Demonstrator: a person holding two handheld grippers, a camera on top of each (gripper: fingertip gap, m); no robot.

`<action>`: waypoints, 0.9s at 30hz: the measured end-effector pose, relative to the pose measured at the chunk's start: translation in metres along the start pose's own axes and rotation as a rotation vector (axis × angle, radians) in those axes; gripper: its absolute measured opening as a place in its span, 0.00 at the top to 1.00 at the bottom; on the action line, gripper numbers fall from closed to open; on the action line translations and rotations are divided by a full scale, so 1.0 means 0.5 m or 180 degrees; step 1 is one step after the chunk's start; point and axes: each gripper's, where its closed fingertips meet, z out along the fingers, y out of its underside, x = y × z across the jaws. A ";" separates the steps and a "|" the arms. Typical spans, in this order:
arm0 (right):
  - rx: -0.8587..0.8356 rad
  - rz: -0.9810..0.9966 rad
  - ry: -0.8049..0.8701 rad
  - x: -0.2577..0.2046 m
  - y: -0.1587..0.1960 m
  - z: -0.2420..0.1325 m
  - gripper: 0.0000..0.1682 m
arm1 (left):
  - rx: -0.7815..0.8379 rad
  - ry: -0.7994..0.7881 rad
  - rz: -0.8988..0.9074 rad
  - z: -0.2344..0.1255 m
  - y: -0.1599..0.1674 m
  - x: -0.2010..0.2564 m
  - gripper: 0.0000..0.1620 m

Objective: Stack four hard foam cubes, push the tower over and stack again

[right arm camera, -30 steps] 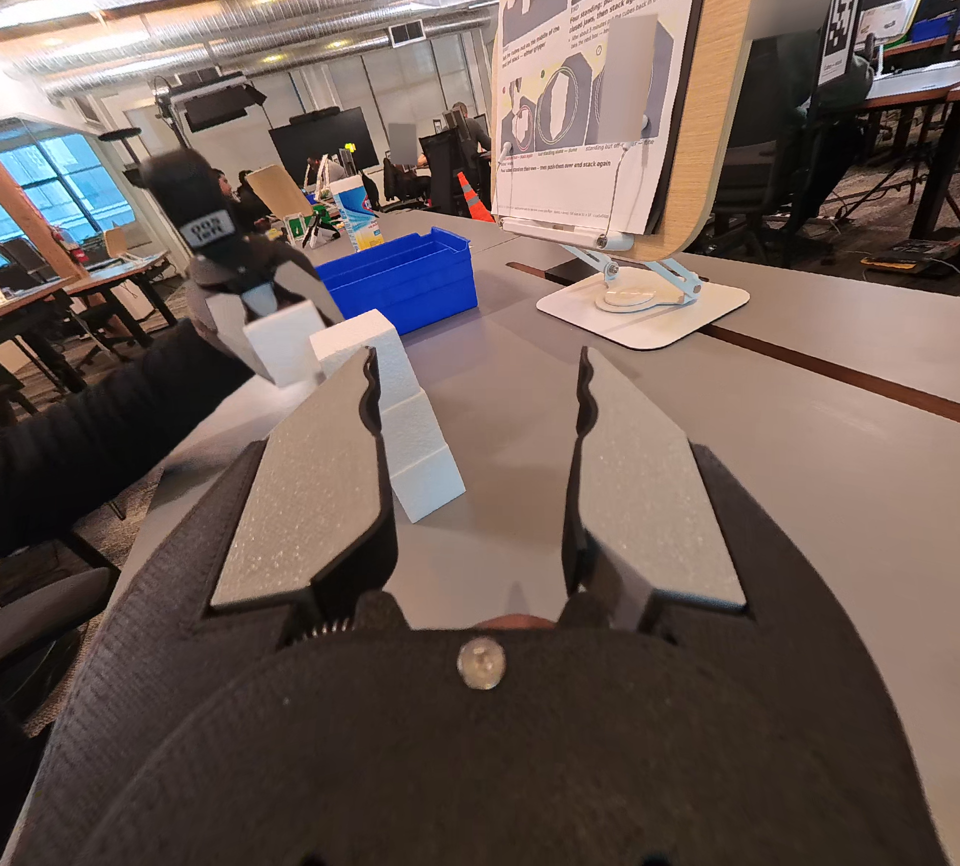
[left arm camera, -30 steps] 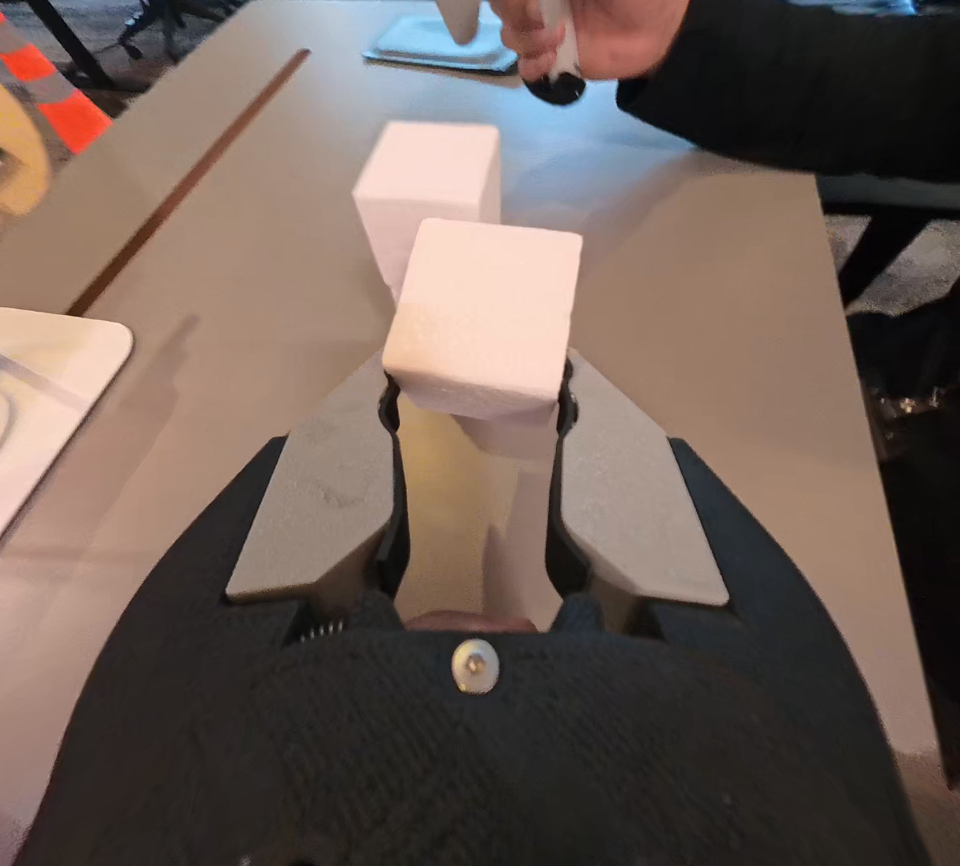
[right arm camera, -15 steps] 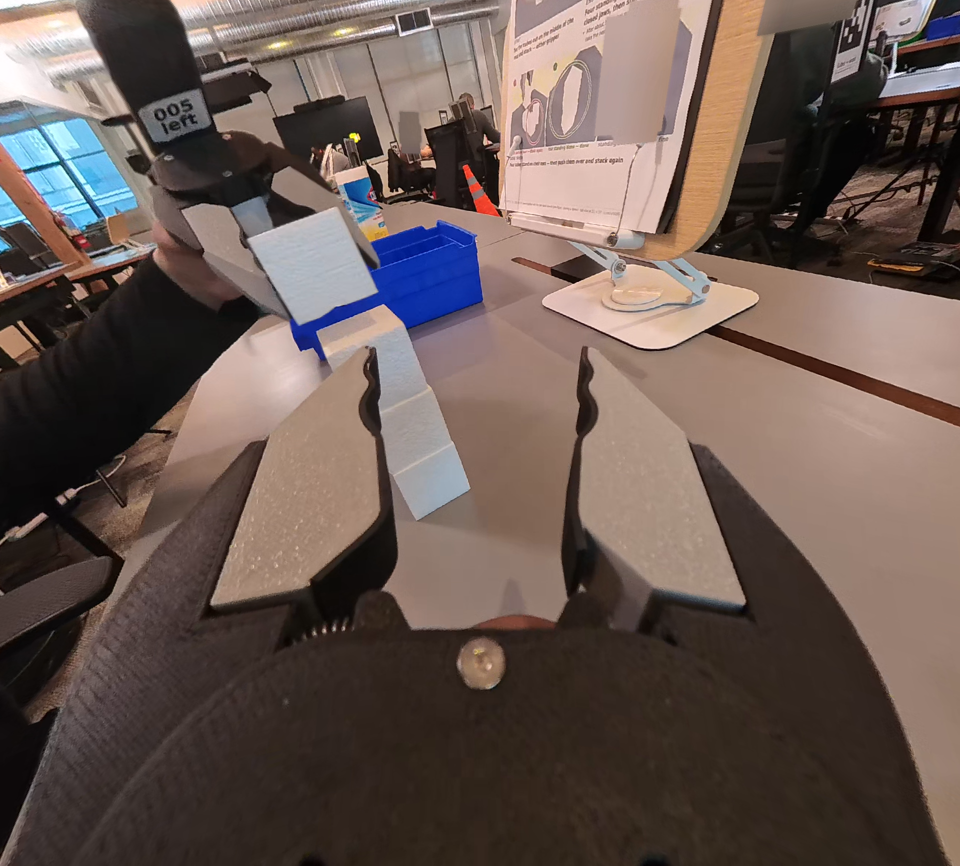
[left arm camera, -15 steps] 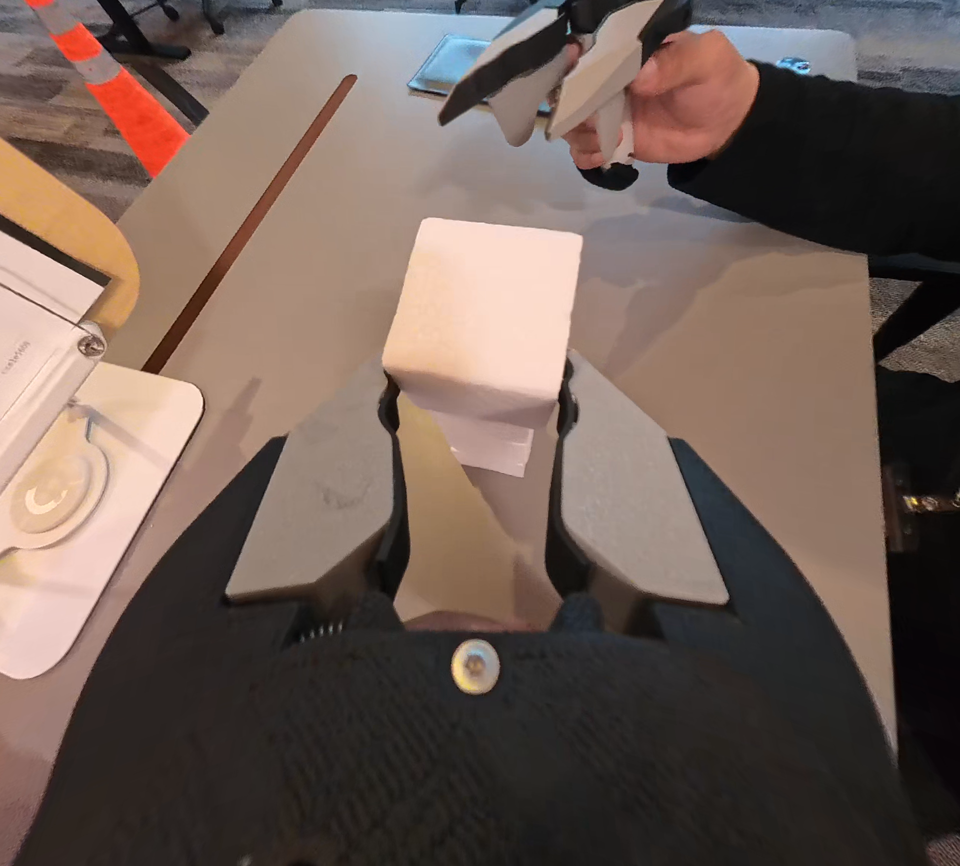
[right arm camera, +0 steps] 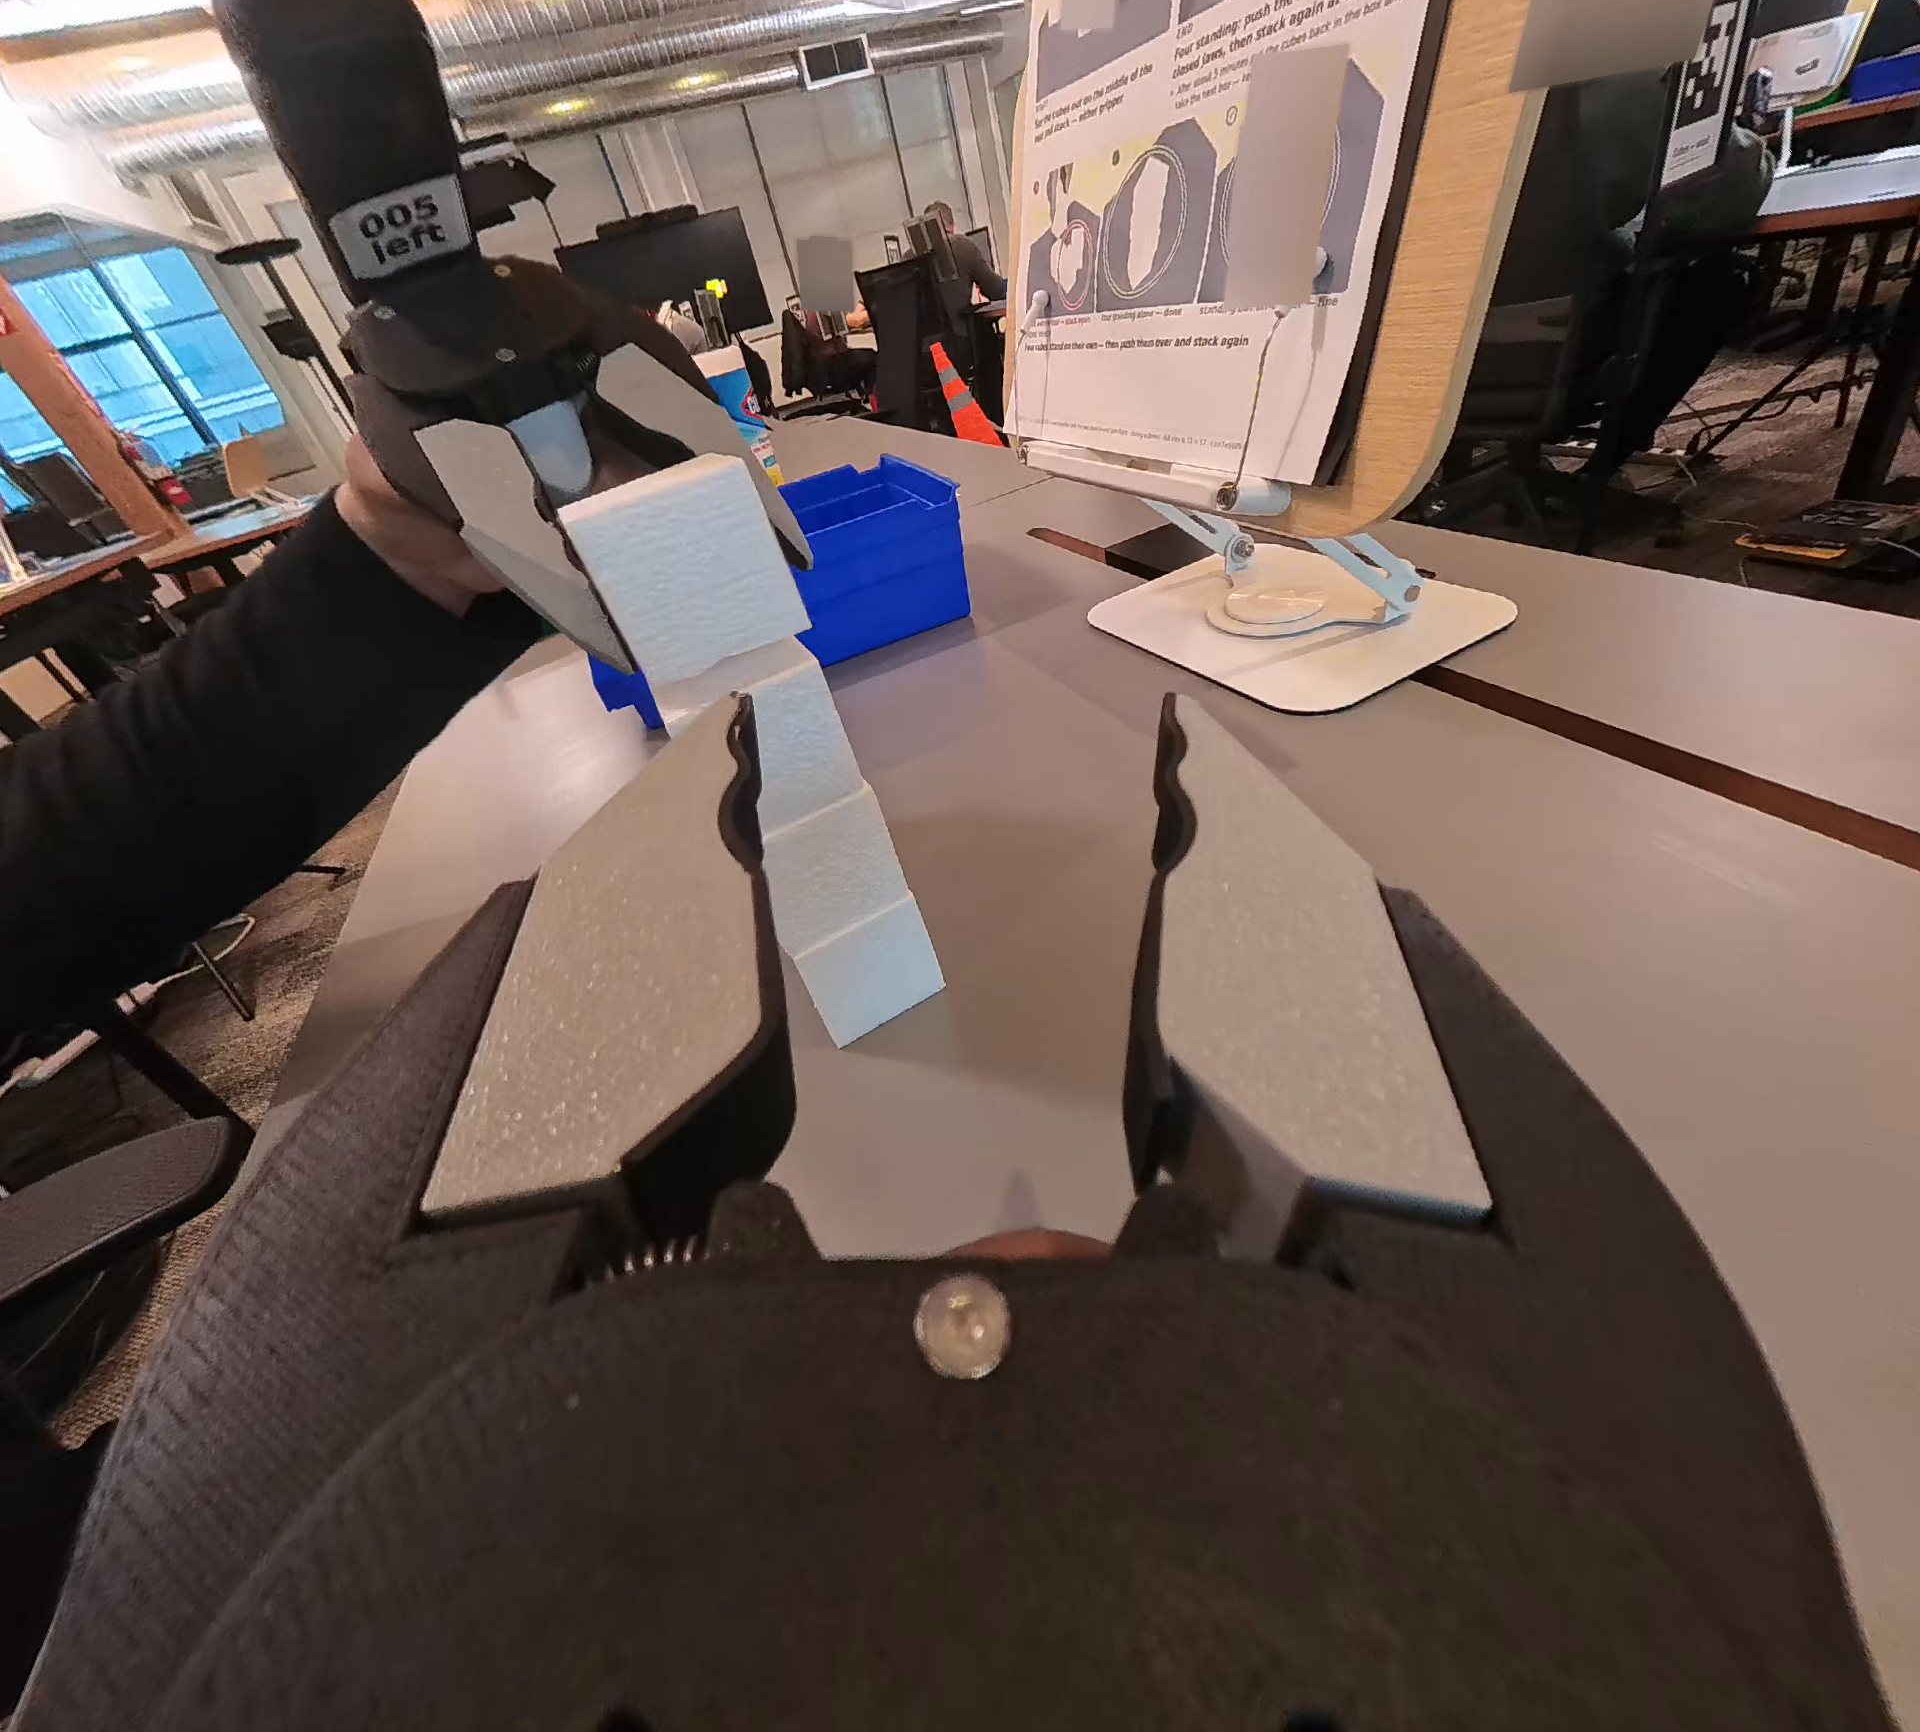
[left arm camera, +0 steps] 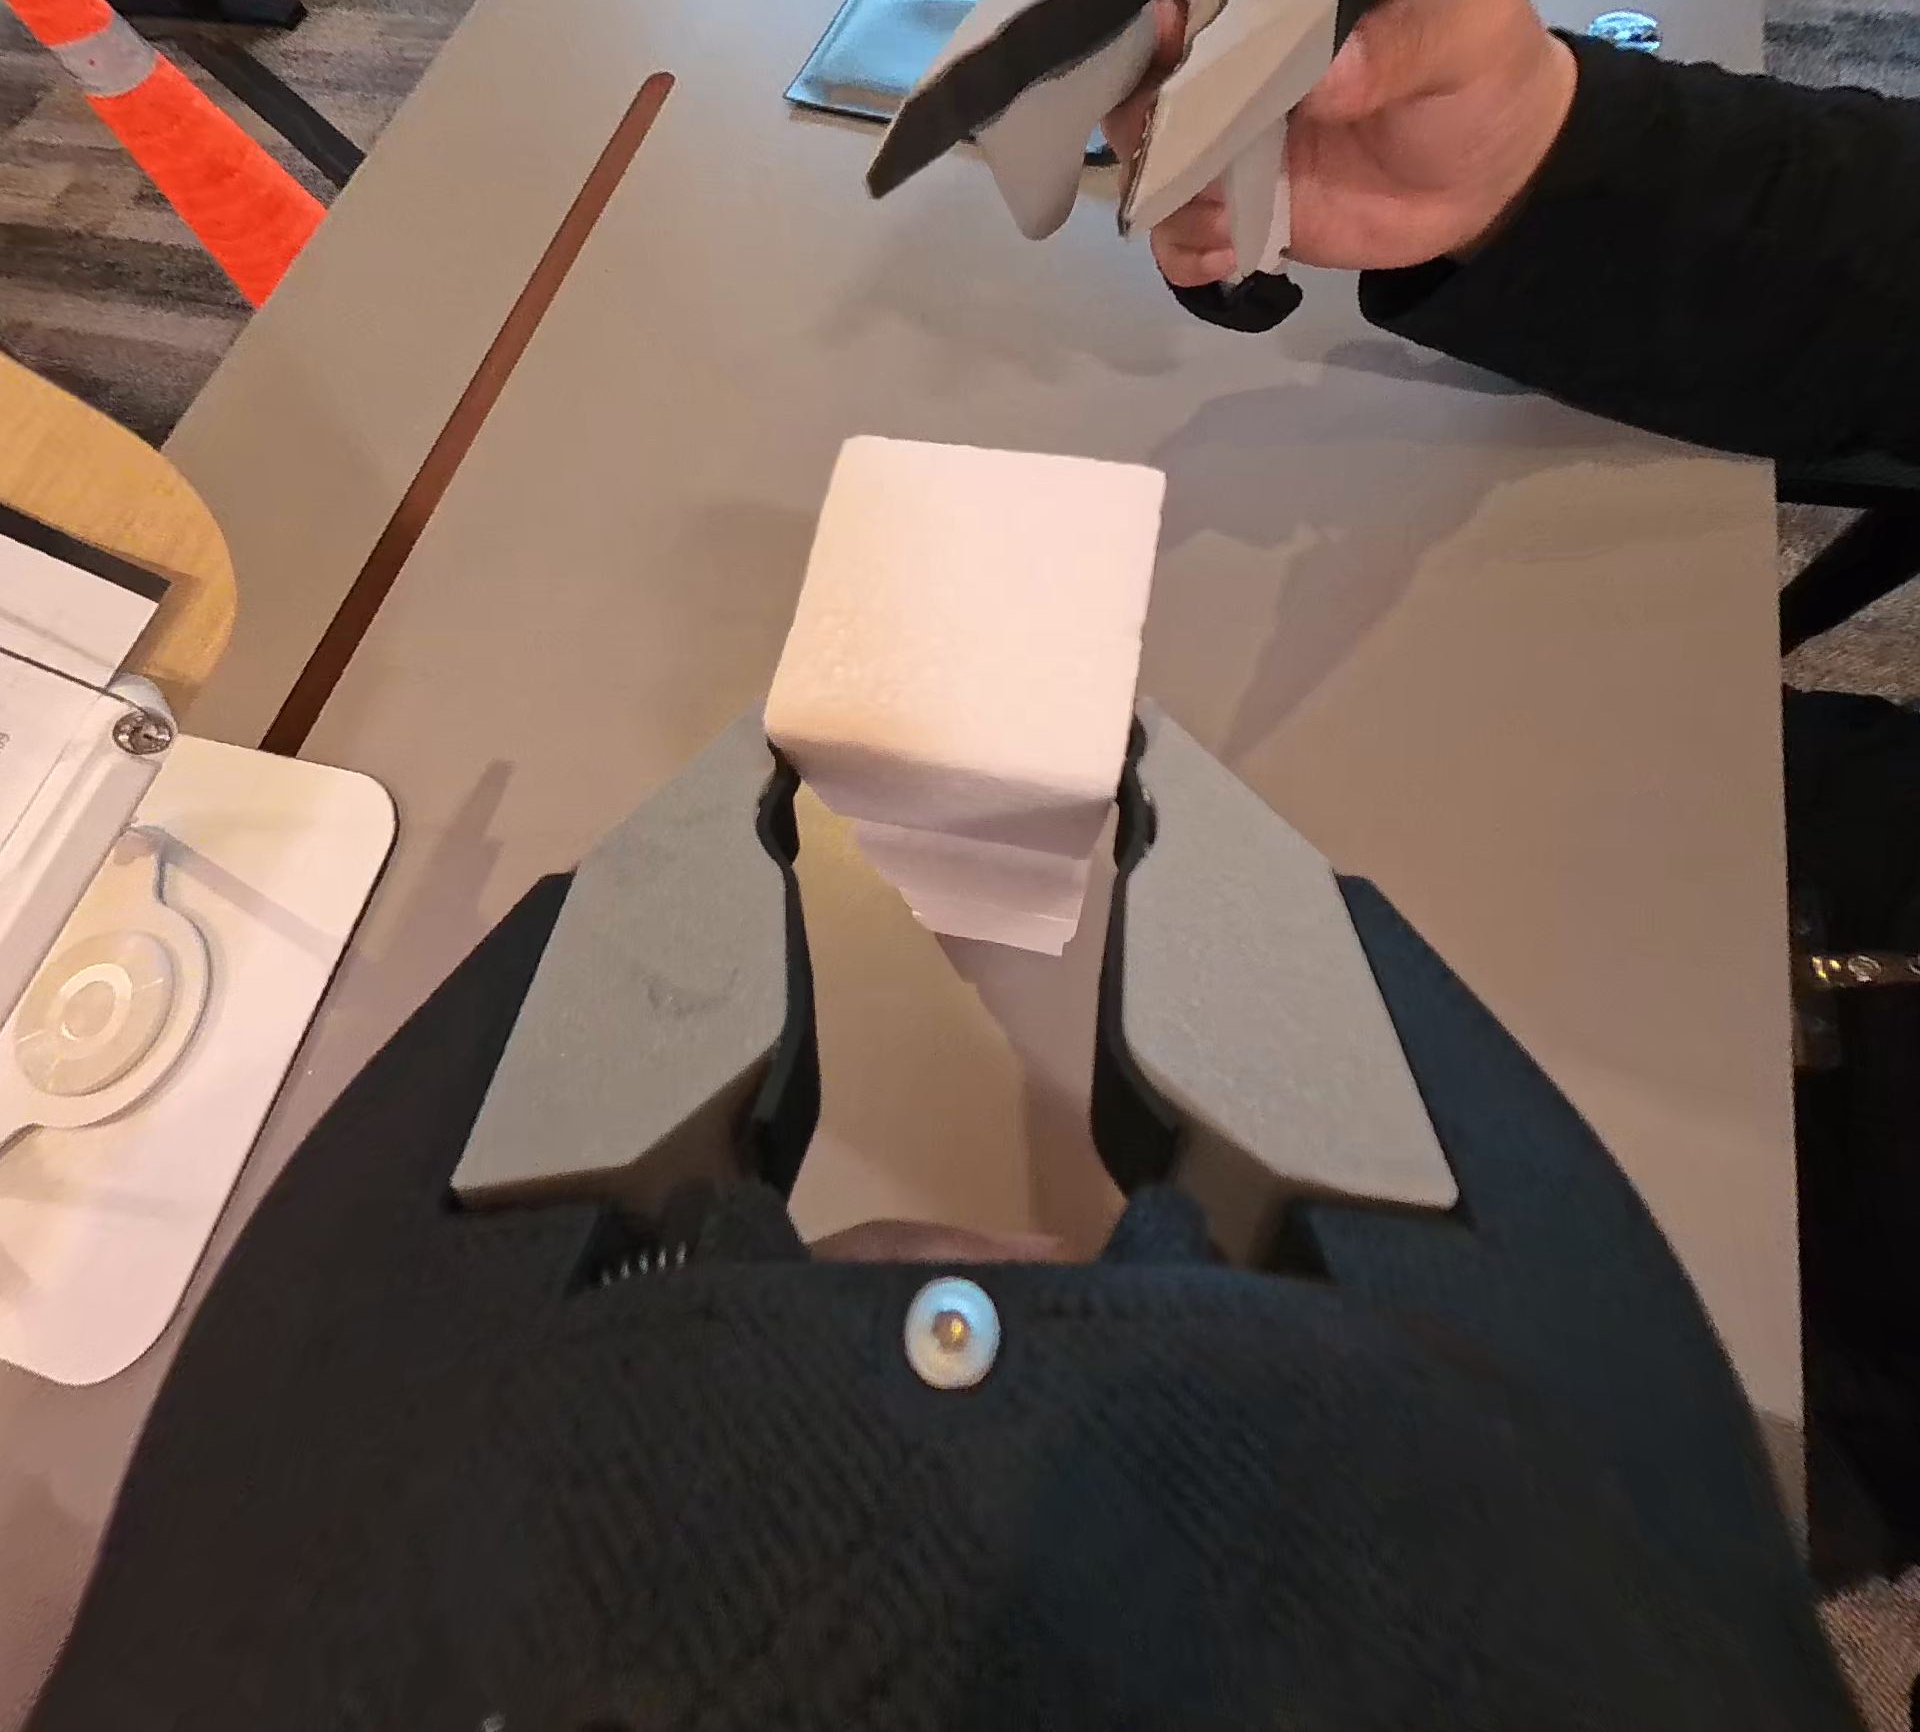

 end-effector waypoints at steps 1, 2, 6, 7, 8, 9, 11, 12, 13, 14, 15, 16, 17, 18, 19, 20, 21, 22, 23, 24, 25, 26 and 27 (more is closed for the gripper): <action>-0.0001 -0.0001 0.0000 0.000 0.000 0.000 0.56 | -0.0020 0.0006 0.0014 0.000 0.000 0.001 0.63; 0.0001 -0.0002 0.0001 0.000 0.000 0.000 0.56 | -0.0040 0.0009 0.0019 0.001 0.000 0.001 0.63; 0.0011 0.0008 0.0003 0.001 -0.001 -0.001 0.56 | -0.0102 0.0004 0.0047 0.005 0.002 0.002 0.63; 0.0015 0.0008 0.0004 0.001 -0.002 -0.002 0.56 | -0.0099 0.0006 0.0048 0.006 0.001 0.003 0.63; 0.0015 0.0009 0.0004 0.001 -0.002 -0.002 0.56 | -0.0096 0.0007 0.0045 0.006 0.001 0.003 0.63; 0.0014 0.0009 0.0003 0.001 -0.002 -0.002 0.56 | -0.0093 0.0007 0.0043 0.007 0.002 0.003 0.63; 0.0008 0.0008 0.0003 0.001 -0.001 -0.001 0.56 | -0.0087 0.0014 0.0043 0.007 0.002 0.005 0.63; 0.0004 0.0009 0.0001 0.001 0.000 -0.001 0.56 | -0.0086 0.0017 0.0045 0.007 0.002 0.005 0.63; 0.0001 0.0008 0.0001 0.001 0.001 0.000 0.56 | -0.0088 0.0019 0.0047 0.006 0.002 0.005 0.63; -0.0001 0.0007 0.0001 0.001 0.001 0.000 0.56 | -0.0092 0.0015 0.0048 0.006 0.002 0.005 0.63; -0.0001 0.0006 0.0001 0.001 0.001 0.000 0.56 | -0.0097 0.0011 0.0048 0.005 0.003 0.004 0.63; 0.0002 0.0005 0.0002 0.001 0.000 -0.001 0.56 | -0.0104 0.0009 0.0044 0.004 0.004 0.004 0.63; 0.0007 0.0005 0.0003 0.001 -0.001 -0.001 0.56 | -0.0111 0.0008 0.0037 0.003 0.005 0.003 0.63; 0.0010 0.0005 0.0004 0.001 -0.001 -0.001 0.56 | -0.0115 0.0014 0.0034 0.002 0.006 0.003 0.63; 0.0012 0.0007 0.0006 0.002 -0.001 -0.002 0.56 | -0.0118 0.0025 0.0034 0.002 0.007 0.004 0.63; 0.0013 0.0009 0.0007 0.002 -0.001 -0.002 0.56 | -0.0125 0.0025 0.0038 0.002 0.009 0.005 0.63; 0.0013 0.0011 0.0008 0.002 -0.001 -0.002 0.56 | -0.0134 0.0017 0.0042 0.002 0.010 0.004 0.63; 0.0014 0.0012 0.0006 0.002 -0.001 -0.002 0.56 | -0.0135 0.0020 0.0043 0.003 0.011 0.005 0.63; 0.0010 0.0010 0.0004 0.001 0.000 -0.001 0.56 | -0.0130 0.0031 0.0040 0.004 0.011 0.006 0.63; 0.0004 0.0005 0.0006 0.001 0.000 -0.001 0.56 | -0.0128 0.0034 0.0036 0.005 0.011 0.006 0.63; -0.0002 -0.0001 0.0009 0.001 0.001 0.000 0.56 | -0.0128 0.0028 0.0036 0.006 0.012 0.005 0.63; -0.0005 -0.0005 0.0008 0.001 0.002 0.000 0.56 | -0.0129 0.0025 0.0036 0.007 0.013 0.005 0.63; -0.0005 -0.0006 0.0009 0.001 0.002 0.000 0.56 | -0.0123 0.0027 0.0034 0.008 0.014 0.005 0.63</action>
